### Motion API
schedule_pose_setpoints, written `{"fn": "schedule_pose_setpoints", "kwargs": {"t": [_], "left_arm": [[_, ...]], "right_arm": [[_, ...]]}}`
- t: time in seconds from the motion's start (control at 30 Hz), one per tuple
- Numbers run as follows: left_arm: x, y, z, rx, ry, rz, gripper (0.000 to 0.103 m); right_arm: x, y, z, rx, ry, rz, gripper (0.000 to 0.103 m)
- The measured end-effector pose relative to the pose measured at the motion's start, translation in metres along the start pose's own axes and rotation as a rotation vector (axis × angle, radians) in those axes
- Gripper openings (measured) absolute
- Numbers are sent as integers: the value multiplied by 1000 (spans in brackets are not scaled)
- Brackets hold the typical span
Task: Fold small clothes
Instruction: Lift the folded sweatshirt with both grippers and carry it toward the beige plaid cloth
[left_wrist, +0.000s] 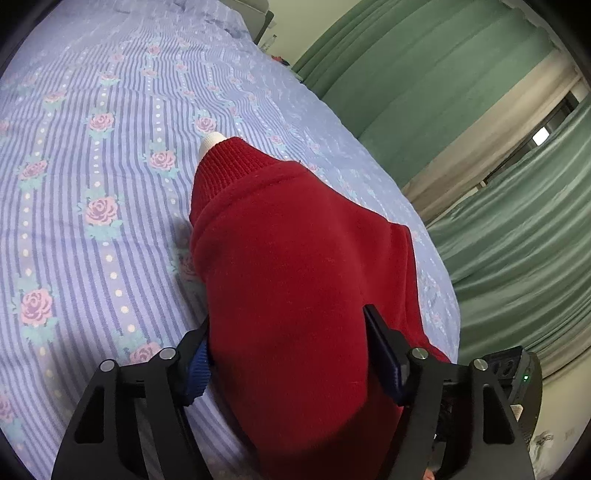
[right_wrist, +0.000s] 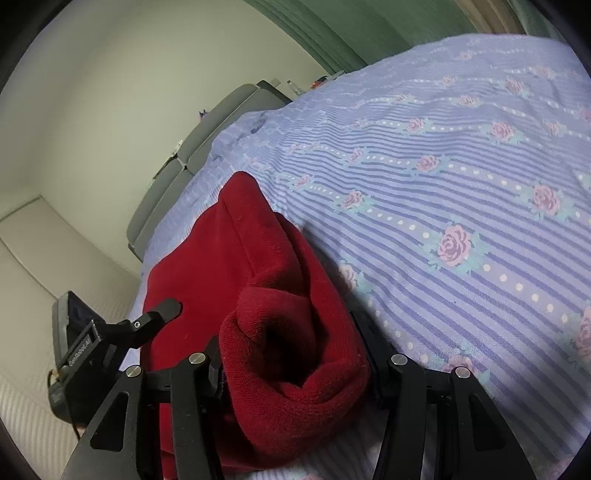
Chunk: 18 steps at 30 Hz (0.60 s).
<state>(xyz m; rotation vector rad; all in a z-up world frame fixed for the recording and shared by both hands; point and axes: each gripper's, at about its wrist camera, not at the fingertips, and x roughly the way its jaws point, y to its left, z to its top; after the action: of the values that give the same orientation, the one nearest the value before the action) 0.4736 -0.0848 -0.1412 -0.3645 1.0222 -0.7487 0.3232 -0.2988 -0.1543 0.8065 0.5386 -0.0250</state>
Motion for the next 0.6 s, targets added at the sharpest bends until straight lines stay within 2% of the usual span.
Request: {"fn": "schedule_pose_setpoints", "kwargs": {"t": [0.33,0.6], "left_arm": [[-34,-27,-8,45,-38,38,63],[-93,-55,-31,94,-98,75,63]], "right_arm": [[-30,18,1,-45,-6,2,49],[-73,38,-11,-66,-17,41,49]]}}
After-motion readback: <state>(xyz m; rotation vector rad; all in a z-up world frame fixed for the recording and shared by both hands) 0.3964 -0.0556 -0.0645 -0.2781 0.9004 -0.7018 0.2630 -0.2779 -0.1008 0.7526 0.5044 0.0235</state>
